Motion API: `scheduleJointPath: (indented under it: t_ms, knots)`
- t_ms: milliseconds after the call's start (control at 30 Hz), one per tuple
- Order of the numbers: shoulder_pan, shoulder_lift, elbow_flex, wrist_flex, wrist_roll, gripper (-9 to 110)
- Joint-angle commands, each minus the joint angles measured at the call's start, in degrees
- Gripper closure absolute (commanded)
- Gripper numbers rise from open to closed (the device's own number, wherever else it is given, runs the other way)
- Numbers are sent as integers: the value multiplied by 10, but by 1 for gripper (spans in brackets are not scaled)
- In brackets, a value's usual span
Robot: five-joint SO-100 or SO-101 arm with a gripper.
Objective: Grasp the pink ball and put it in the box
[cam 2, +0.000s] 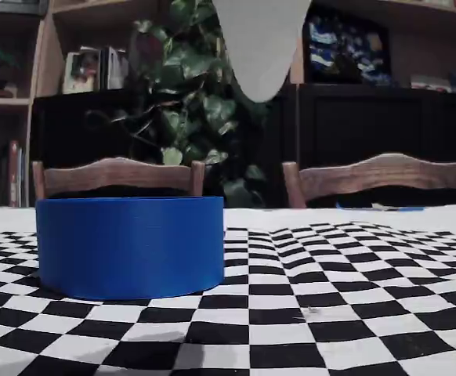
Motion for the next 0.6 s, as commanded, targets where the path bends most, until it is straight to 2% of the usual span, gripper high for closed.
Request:
scheduleJointPath:
  t_ms: [0,267,567]
  knots:
    - [1,47,25,33,0,101]
    - [7,116,52,141,-4,101]
    - [4,137,52,176,-9,101]
